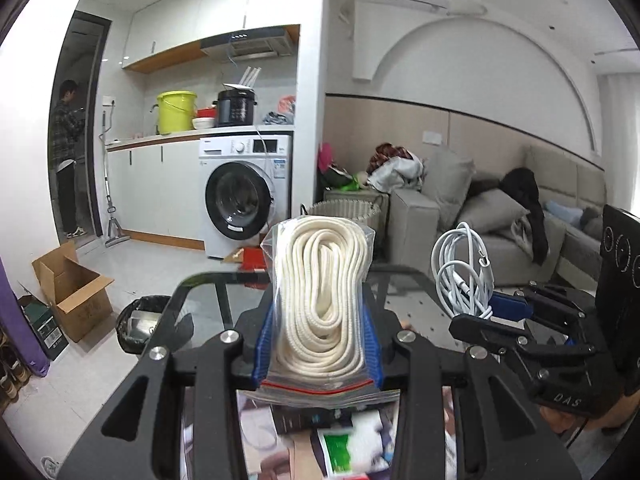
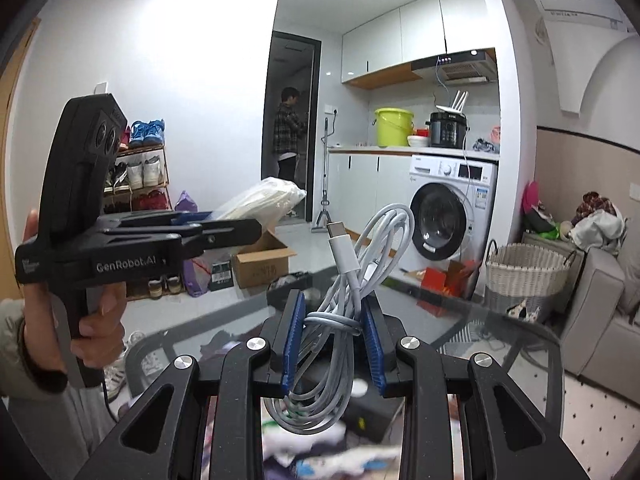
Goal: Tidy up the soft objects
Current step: 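Lift the rope bag and cable with both grippers and carry them over the black box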
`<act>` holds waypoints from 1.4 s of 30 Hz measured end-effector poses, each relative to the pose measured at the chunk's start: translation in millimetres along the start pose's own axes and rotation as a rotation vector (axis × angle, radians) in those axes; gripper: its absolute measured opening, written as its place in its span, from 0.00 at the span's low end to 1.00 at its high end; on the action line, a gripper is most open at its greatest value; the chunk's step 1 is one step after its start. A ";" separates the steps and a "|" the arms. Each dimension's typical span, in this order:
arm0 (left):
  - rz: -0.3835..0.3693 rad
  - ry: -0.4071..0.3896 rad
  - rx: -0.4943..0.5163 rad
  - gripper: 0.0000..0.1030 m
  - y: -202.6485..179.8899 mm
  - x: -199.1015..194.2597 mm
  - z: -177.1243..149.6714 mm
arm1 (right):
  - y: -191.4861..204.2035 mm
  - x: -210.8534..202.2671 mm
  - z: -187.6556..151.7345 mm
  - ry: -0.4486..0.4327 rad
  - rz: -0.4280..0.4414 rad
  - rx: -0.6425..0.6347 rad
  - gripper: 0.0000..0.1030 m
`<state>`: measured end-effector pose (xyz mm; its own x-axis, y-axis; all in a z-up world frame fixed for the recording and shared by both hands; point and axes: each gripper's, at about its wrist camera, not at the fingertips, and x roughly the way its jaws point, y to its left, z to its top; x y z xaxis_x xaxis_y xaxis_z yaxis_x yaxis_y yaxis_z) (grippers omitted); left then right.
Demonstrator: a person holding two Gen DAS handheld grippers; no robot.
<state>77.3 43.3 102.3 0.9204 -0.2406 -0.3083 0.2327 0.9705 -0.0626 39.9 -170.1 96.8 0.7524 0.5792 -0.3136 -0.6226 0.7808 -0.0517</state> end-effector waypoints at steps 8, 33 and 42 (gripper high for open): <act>0.026 -0.027 -0.059 0.35 18.1 31.7 12.6 | -15.7 48.6 34.4 0.017 0.000 0.039 0.28; 0.035 0.252 -0.112 0.35 15.9 111.9 -9.6 | -57.0 175.8 3.0 0.356 -0.032 0.122 0.28; 0.009 0.404 -0.098 0.35 5.3 137.1 -26.5 | -62.1 197.9 -25.7 0.465 -0.019 0.137 0.28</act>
<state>196.5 15.8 34.6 0.7202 -0.2265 -0.6557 0.1767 0.9739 -0.1424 222.0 -110.0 13.5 0.5676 0.4229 -0.7064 -0.5525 0.8318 0.0540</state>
